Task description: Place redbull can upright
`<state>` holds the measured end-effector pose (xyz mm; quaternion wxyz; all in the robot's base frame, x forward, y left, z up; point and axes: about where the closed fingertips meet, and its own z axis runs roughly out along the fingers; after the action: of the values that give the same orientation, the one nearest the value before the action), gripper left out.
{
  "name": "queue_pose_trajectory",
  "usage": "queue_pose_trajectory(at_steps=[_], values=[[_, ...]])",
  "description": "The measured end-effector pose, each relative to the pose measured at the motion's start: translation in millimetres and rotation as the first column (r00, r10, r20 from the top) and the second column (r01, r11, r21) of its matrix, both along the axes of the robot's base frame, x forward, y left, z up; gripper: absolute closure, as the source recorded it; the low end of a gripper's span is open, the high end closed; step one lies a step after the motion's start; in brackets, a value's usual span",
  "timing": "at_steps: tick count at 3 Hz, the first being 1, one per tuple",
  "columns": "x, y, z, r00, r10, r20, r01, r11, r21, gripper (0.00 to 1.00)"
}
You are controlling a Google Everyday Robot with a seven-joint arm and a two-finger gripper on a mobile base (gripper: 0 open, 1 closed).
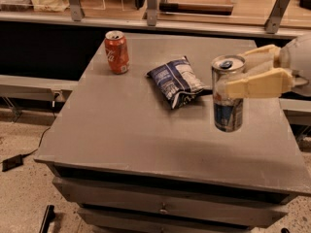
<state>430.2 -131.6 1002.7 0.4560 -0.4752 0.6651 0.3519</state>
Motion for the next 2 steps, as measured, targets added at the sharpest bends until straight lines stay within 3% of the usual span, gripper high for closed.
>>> queue_pose_trajectory(at_steps=[1,2], values=[[21.8,3.0,-6.4,0.9975,-0.003,0.071,-0.005,0.993,0.117,1.0],[31.9,2.6,-18.2,0.9937,-0.015,0.111,-0.002,0.989,0.15,1.0]])
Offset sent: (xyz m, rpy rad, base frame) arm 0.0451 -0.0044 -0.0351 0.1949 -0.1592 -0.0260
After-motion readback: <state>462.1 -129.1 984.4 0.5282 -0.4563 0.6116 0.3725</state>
